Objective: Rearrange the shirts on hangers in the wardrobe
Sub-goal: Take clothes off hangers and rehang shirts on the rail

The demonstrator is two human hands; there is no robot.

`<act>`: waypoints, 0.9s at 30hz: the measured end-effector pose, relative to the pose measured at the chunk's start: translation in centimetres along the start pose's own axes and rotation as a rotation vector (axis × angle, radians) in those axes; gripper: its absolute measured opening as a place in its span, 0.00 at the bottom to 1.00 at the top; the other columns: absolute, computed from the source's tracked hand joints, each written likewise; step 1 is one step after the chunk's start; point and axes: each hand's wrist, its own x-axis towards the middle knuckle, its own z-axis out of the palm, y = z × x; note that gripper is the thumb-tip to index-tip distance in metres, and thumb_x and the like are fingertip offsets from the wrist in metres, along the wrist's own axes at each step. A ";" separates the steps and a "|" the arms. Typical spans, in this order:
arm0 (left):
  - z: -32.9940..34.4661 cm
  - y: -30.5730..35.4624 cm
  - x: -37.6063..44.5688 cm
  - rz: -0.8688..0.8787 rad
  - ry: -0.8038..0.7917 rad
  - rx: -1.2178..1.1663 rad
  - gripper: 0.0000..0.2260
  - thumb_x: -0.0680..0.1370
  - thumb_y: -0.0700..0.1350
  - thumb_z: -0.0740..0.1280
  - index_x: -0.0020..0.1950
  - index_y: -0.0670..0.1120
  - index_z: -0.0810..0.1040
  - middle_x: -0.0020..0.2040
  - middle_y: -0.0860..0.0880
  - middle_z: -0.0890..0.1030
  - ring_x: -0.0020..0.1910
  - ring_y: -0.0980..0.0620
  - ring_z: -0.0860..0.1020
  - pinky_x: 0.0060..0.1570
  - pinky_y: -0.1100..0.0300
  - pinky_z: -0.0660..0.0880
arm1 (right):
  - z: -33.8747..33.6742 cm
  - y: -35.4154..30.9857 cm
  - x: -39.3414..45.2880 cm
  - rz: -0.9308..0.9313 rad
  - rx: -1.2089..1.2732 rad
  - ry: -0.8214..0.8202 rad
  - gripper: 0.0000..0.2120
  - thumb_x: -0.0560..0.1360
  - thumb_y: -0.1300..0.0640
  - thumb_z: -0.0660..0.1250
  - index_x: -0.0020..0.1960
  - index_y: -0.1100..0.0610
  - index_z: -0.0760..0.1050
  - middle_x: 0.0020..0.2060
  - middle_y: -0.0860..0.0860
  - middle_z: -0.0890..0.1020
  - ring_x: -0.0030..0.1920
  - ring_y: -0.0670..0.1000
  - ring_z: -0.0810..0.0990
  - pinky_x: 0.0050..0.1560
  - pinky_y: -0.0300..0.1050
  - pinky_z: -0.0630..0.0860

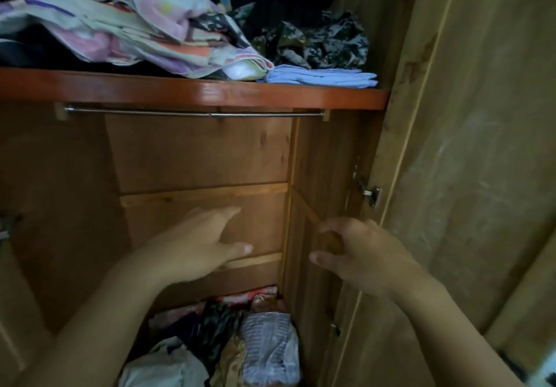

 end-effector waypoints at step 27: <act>18.2 31.4 8.8 1.157 -0.495 -0.186 0.23 0.74 0.64 0.67 0.67 0.60 0.73 0.40 0.57 0.81 0.38 0.62 0.80 0.39 0.58 0.80 | -6.3 12.0 -22.0 0.949 -0.162 0.296 0.21 0.77 0.48 0.67 0.69 0.42 0.70 0.65 0.44 0.78 0.62 0.49 0.77 0.63 0.50 0.75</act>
